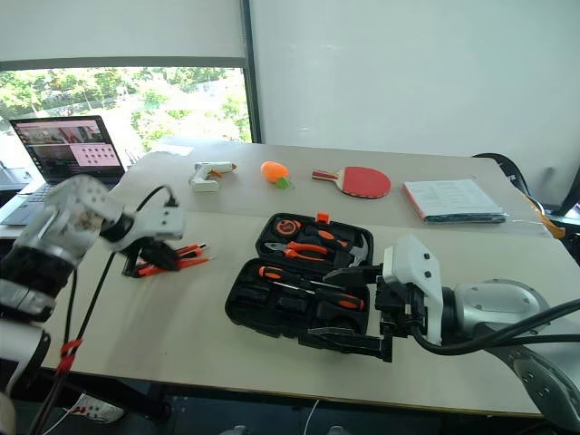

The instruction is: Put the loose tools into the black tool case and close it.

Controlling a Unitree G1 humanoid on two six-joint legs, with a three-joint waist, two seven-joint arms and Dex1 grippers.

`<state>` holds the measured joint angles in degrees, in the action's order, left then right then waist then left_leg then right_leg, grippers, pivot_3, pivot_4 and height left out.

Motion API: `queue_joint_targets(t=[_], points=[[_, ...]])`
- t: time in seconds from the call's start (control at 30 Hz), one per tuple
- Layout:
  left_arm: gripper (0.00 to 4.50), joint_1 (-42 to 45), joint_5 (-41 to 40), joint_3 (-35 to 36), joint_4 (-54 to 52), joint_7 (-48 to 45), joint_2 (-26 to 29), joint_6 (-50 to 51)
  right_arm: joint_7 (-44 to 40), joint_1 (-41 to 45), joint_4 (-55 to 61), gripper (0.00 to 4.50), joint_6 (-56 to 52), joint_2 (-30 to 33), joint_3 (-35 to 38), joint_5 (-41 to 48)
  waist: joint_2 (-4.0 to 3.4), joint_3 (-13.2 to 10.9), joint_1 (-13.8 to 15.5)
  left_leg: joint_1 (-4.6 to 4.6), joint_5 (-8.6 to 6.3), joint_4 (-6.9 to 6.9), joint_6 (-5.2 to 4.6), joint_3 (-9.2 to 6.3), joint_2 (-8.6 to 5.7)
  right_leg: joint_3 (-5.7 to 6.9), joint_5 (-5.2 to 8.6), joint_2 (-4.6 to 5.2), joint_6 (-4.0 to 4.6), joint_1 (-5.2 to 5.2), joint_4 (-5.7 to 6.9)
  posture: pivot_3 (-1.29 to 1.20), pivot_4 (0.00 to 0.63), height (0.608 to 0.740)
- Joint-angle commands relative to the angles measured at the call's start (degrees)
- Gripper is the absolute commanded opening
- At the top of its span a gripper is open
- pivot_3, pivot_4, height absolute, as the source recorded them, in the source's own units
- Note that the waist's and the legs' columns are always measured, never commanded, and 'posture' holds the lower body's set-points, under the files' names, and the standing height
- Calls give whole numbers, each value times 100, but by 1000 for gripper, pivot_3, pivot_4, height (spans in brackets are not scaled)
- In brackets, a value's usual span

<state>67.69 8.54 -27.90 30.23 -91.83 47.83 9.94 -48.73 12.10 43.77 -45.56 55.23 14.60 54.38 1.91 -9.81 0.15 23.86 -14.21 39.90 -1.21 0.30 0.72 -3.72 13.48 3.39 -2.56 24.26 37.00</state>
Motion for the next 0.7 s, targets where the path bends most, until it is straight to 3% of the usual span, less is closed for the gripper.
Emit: queue_joint_targets(t=[0.03,0.33,0.53,0.7], points=[[417,363,-65,-436,93,-67,-636,-309,110,-118,244,4500,101,53,196,49,0,0,34,0,0,0,0,-1,-4,1,0,0,-1,-3,-1,0,150,740],[417,533,484,-785,513,94,-1981,-66,737,-588,721,4500,48,-7,389,224,2,-1,-89,5,0,-2,-2,-11,-5,-7,0,-13,1,7,7,0,150,740],[417,401,734,-856,287,25,-2272,472,1052,-727,868,4500,90,-28,372,280,2,-1,-117,6,0,0,-2,-16,-6,-14,0,-13,-2,8,7,0,150,740],[417,145,947,-972,-68,-17,-2178,633,1246,-756,910,4500,124,-43,350,302,2,-1,-107,6,0,0,-2,-16,-7,-14,0,-12,-2,6,7,0,150,740]])
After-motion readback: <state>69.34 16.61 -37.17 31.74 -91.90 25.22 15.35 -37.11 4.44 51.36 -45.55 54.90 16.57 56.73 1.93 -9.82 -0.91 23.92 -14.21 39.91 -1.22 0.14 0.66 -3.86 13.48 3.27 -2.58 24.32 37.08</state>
